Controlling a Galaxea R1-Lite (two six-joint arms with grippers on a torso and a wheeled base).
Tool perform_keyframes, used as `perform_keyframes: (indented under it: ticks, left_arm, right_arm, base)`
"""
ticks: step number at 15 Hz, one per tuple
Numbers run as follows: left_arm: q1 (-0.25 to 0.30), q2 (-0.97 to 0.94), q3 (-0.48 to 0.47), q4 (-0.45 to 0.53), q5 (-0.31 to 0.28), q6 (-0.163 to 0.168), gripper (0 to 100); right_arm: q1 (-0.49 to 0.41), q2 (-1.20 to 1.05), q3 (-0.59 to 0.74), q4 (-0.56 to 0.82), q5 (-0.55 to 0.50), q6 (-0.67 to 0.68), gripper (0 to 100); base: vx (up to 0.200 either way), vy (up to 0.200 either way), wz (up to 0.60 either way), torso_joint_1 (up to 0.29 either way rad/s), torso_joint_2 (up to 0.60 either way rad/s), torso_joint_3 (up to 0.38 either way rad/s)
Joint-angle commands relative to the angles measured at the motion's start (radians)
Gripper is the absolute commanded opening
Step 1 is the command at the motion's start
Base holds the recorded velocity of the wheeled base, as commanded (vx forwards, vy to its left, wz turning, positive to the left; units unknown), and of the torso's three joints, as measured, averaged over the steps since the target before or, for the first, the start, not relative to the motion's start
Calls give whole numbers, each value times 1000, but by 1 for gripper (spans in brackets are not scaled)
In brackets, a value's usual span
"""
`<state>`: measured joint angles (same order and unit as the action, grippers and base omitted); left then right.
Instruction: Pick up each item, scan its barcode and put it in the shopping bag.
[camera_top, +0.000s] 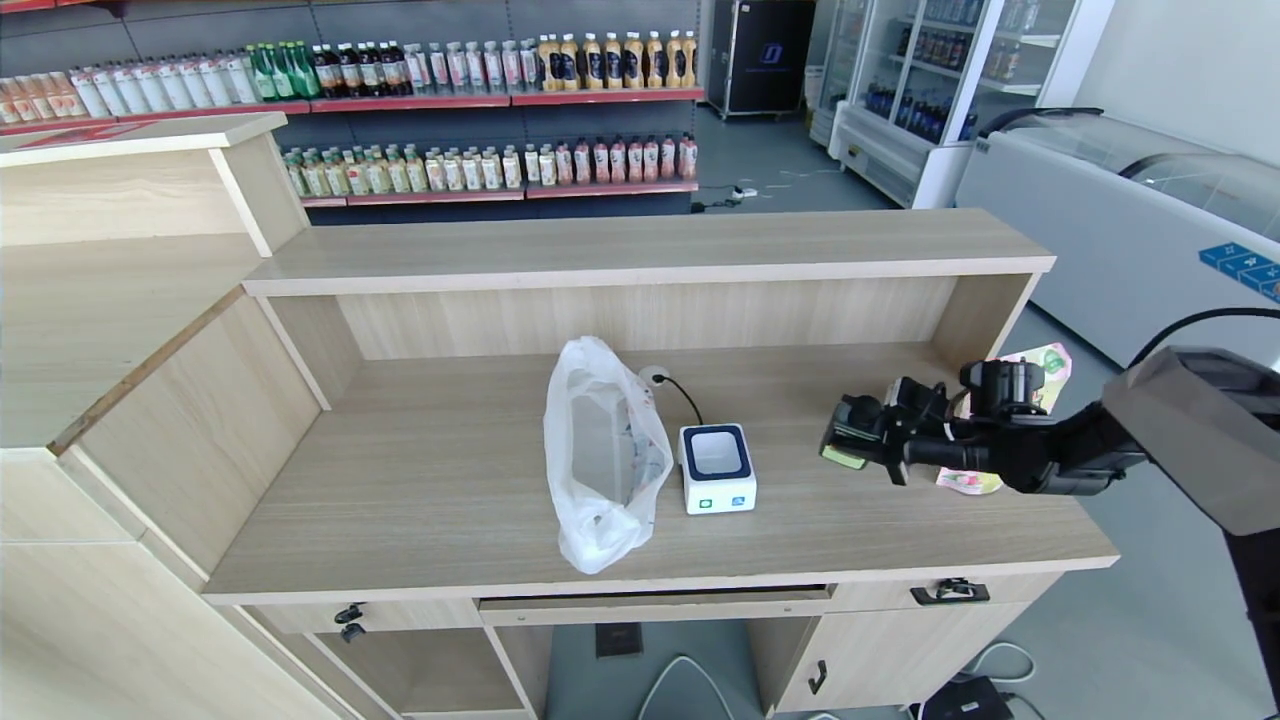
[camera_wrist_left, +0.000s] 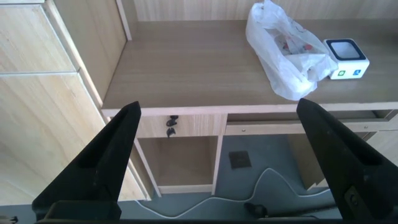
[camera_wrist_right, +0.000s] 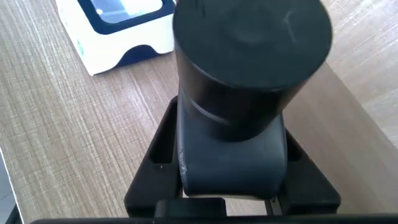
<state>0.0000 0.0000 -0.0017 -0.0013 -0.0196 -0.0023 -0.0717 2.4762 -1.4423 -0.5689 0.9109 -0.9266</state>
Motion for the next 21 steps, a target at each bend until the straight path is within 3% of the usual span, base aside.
perform_keyframes:
  ticks: [1, 5, 9, 12, 14, 15, 16, 18, 20, 21]
  left_arm:
    - [0, 2, 0, 0, 0, -1, 100]
    - [0, 2, 0, 0, 0, -1, 100]
    - [0, 2, 0, 0, 0, -1, 100]
    - [0, 2, 0, 0, 0, -1, 100]
    - [0, 2, 0, 0, 0, -1, 100]
    - [0, 2, 0, 0, 0, -1, 100]
    - [0, 2, 0, 0, 0, -1, 100]
    - [0, 2, 0, 0, 0, -1, 100]
    - [0, 2, 0, 0, 0, -1, 100]
    - [0, 2, 0, 0, 0, -1, 100]
  right_arm:
    - [-59, -171, 71, 1, 5, 2, 0]
    - [-166, -569, 431, -46, 5, -127, 0]
    - [-220, -951, 657, -72, 43, -348, 0]
    - [-112, -1155, 751, -109, 54, -627, 0]
    - [66, -1214, 769, -103, 39, -974, 0]
    - [72, -1215, 772, -104, 39, -986, 0]
    - [244, -1252, 820, -100, 23, -1262, 0]
    - [414, -1249, 815, -112, 20, -1512, 0]
    - [506, -1249, 820, -112, 23, -1724, 0]
    - [506, -1249, 820, -112, 23, -1724, 0]
  base:
    - [0, 0, 0, 0, 0, 0]
    - [0, 0, 0, 0, 0, 0]
    - [0, 0, 0, 0, 0, 0]
    - [0, 0, 0, 0, 0, 0]
    - [0, 0, 0, 0, 0, 0]
    - [0, 0, 0, 0, 0, 0]
    - [0, 0, 0, 0, 0, 0]
    - [0, 0, 0, 0, 0, 0]
    - [0, 0, 0, 0, 0, 0]
    - [0, 0, 0, 0, 0, 0]
